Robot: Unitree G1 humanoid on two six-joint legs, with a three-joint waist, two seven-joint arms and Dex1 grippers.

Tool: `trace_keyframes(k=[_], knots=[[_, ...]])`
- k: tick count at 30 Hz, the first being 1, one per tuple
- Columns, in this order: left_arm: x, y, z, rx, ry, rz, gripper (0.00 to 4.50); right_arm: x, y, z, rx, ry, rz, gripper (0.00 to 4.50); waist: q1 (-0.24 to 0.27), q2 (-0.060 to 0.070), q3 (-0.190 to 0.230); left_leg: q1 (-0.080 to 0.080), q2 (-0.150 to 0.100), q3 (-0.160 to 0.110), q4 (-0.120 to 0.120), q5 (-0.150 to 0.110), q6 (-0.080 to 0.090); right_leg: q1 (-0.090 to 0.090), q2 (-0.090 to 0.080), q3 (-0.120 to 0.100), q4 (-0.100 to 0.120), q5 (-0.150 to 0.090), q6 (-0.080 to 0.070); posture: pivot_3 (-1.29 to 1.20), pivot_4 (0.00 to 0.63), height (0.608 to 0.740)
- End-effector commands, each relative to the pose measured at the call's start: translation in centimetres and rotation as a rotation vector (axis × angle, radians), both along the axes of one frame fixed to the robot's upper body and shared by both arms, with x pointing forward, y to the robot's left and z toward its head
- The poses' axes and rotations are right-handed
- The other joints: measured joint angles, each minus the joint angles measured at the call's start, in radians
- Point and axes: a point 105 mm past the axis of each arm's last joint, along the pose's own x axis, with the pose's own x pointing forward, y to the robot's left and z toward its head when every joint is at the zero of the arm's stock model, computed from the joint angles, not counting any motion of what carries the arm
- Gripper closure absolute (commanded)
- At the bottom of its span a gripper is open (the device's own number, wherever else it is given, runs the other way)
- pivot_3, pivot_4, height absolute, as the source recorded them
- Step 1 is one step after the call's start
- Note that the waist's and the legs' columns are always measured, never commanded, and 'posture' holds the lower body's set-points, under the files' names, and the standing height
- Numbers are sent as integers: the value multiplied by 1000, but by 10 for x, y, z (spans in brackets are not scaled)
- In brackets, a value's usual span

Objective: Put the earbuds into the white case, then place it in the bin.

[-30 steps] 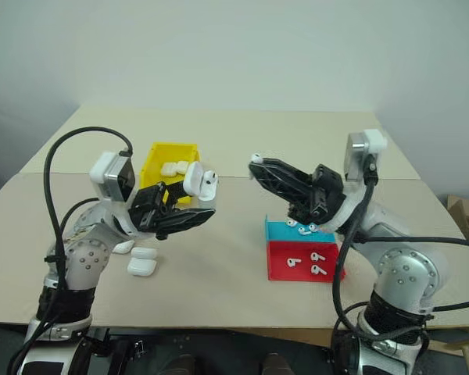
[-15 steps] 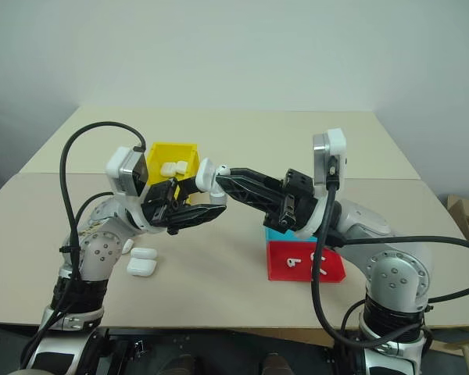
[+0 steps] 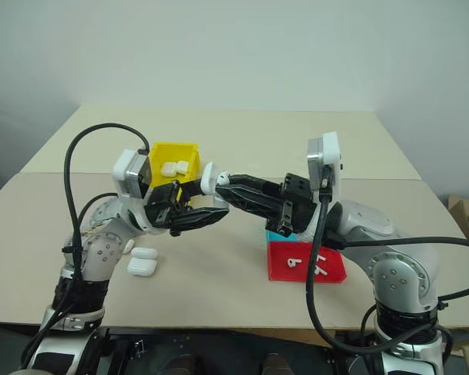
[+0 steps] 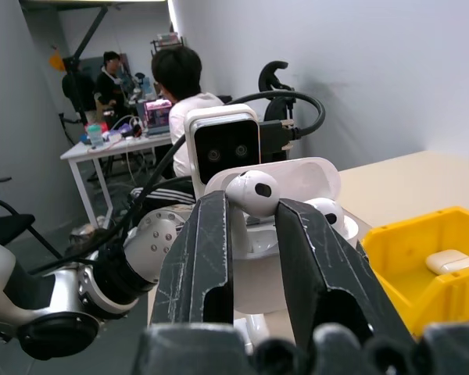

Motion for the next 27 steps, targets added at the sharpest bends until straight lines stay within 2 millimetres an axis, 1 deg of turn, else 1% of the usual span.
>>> trace_keyframes(k=[1,5,9,16,19,20,21,24,27], knots=[[-6,2,19,-52,-85,-3,1751,-6,4,-5,-39,-8,30,2577,0,0,0,0,0,0,0,0,0,0,0,0,0,0,0,0,150,740],[-5,1,20,-53,-88,-3,1751,-3,0,-5,-54,-13,11,1227,1,0,0,0,0,0,0,0,0,0,0,0,0,0,0,0,150,740],[-5,2,20,-52,-89,-2,1751,-3,-6,-3,-61,-25,-5,1227,3,0,0,0,0,0,0,0,0,0,0,0,0,0,0,0,150,740],[-2,1,17,-48,-83,5,1751,-9,-19,1,-92,-44,-8,1227,6,0,0,0,0,0,0,0,0,0,0,0,0,0,0,0,150,740],[1,0,14,-46,-74,12,1751,-9,-25,4,-110,-54,-15,1766,6,0,0,0,0,0,0,0,0,0,0,0,0,0,0,0,150,740],[2,-1,13,-43,-71,15,1751,-8,-28,6,-117,-63,-16,2028,5,0,0,0,0,0,0,0,0,0,0,0,0,0,0,0,150,740],[3,-2,11,-40,-67,18,1751,-7,-30,9,-125,-73,-18,2439,5,0,0,0,0,0,0,0,0,0,0,0,0,0,0,0,150,740],[7,-8,4,-1,-66,32,1751,1,-37,18,-188,-112,-49,3402,5,0,0,0,0,0,0,0,0,0,0,0,0,0,0,0,150,740],[15,-16,-4,28,-60,65,1751,12,-41,22,-319,-145,-82,4463,6,0,0,0,0,0,0,0,0,0,0,0,-1,0,0,0,150,740]])
